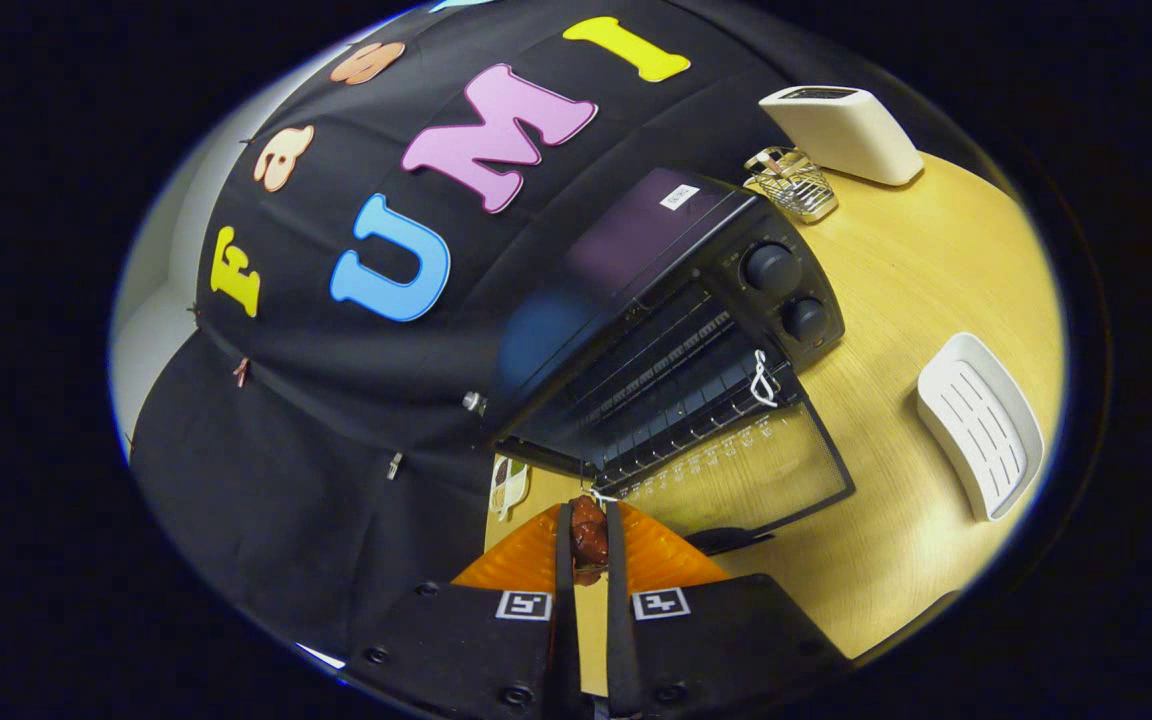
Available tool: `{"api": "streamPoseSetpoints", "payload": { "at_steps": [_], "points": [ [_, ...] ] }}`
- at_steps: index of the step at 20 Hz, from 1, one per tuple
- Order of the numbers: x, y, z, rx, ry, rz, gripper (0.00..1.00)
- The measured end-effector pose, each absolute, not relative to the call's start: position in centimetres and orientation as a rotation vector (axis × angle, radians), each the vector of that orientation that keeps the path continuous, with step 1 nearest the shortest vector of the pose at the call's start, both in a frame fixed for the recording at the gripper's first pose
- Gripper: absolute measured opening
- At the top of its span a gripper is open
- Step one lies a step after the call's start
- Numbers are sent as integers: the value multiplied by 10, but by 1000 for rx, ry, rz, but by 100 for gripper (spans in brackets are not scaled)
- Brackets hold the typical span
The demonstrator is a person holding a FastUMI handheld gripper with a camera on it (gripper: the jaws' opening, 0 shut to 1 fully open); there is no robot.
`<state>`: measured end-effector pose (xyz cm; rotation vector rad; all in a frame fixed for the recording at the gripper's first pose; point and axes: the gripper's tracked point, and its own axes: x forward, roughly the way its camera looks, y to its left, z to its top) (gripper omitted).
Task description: Open the toaster oven, put the food inside, and close the toaster oven door.
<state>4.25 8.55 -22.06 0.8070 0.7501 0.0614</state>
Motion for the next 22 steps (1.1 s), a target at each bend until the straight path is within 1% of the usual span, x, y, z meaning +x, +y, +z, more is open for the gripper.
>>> {"api": "streamPoseSetpoints", "payload": {
  "at_steps": [5,9,18,22],
  "points": [
    [92,68,-241,881,636,-45,15],
    [121,56,-259,894,564,-91,14],
    [148,56,-296,892,501,-139,14],
    [145,51,-298,788,503,-164,18]
  ]
}}
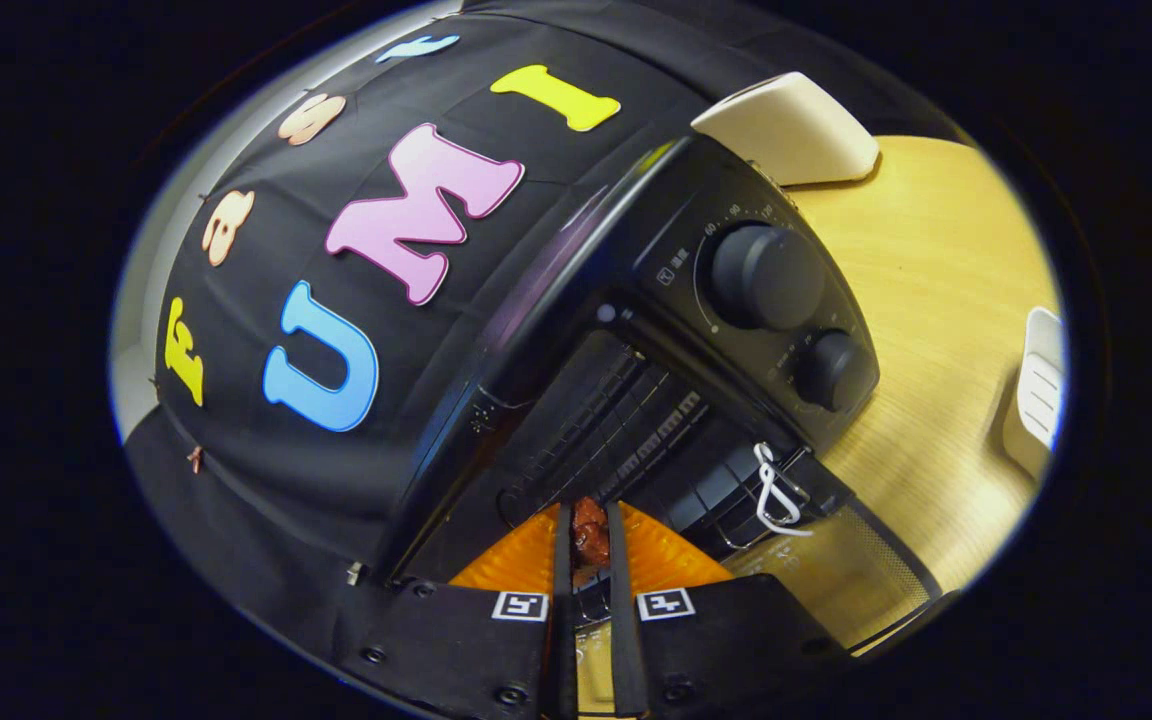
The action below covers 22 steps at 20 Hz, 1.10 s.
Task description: Open the toaster oven, put the food inside, and close the toaster oven door.
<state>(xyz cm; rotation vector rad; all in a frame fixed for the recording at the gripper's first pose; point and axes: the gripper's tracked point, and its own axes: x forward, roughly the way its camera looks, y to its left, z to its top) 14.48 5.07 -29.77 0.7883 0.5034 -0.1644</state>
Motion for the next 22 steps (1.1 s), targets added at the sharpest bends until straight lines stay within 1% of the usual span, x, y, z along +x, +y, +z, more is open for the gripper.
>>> {"api": "streamPoseSetpoints", "payload": {
  "at_steps": [2,3,5,8,10,11,12,14,17,22],
  "points": [
    [137,40,-298,688,511,-182,25],
    [134,37,-298,651,516,-187,30],
    [126,36,-296,605,534,-170,36],
    [111,37,-295,539,568,-144,79],
    [97,39,-296,478,599,-131,83],
    [87,41,-296,446,621,-122,99],
    [79,42,-297,409,643,-113,100],
    [57,46,-294,315,685,-81,98],
    [25,48,-293,182,741,-47,98],
    [-33,51,-315,33,871,13,99]
  ]
}}
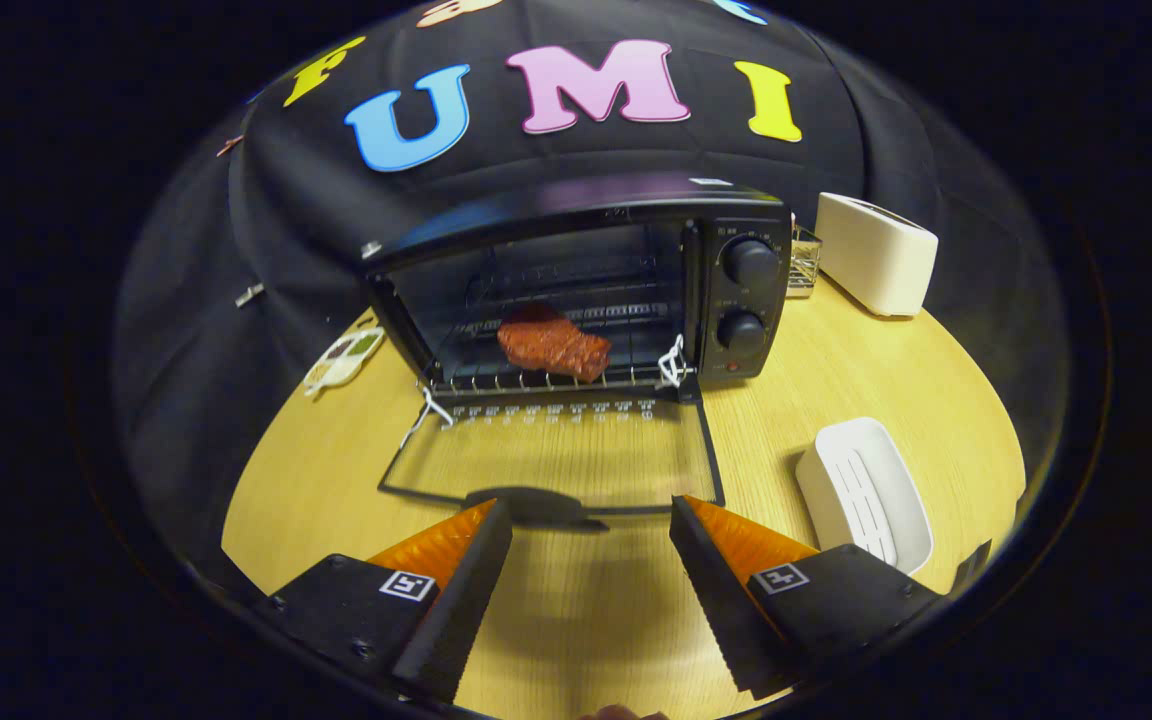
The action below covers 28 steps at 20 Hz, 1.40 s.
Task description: Open the toaster oven, put the food inside, and close the toaster oven door.
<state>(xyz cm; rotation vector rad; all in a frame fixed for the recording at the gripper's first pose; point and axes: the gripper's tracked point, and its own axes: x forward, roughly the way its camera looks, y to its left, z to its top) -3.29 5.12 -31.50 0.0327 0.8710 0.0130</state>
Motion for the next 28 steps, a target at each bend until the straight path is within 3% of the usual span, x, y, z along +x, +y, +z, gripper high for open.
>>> {"api": "streamPoseSetpoints", "payload": {
  "at_steps": [10,17,28],
  "points": [
    [-44,59,-377,-90,1006,29,99],
    [-15,67,-382,-138,973,75,99],
    [-2,78,-300,-133,827,153,99]
  ]
}}
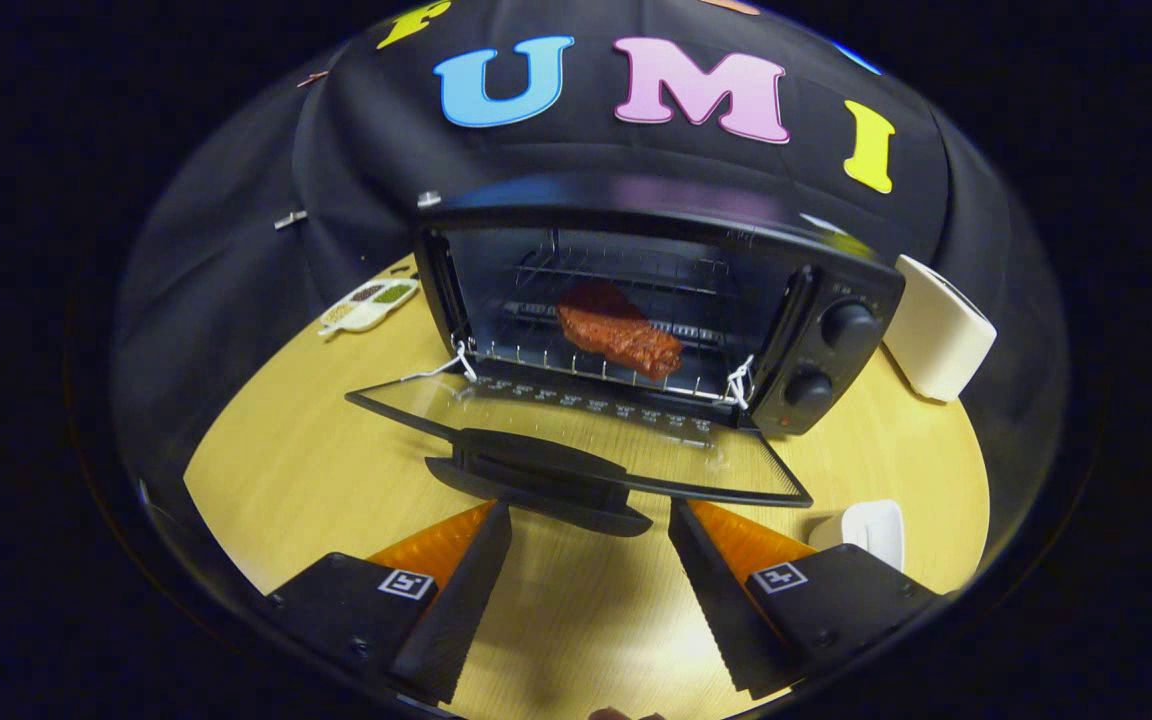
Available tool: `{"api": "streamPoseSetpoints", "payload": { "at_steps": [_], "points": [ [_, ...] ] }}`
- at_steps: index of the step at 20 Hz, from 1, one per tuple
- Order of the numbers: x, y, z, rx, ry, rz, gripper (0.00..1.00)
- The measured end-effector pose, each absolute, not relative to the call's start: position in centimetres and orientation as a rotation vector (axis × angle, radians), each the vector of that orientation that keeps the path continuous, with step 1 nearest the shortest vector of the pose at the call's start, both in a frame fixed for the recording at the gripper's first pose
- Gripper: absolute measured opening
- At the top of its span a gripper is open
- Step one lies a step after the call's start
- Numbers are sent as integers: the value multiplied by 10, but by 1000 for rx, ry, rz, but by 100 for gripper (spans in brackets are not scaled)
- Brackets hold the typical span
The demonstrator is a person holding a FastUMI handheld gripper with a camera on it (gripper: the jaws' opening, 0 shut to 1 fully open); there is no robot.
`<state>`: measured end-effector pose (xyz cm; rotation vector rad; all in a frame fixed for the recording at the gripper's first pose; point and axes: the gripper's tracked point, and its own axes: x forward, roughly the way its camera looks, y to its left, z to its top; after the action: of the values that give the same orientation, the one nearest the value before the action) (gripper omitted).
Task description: Open the toaster oven, put the food inside, and close the toaster oven door.
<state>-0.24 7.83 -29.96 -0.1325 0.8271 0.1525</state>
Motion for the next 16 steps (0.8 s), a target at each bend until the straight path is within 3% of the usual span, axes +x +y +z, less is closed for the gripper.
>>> {"api": "streamPoseSetpoints", "payload": {
  "at_steps": [9,16],
  "points": [
    [64,84,-217,-134,641,128,99],
    [53,58,-136,-113,465,111,100]
  ]
}}
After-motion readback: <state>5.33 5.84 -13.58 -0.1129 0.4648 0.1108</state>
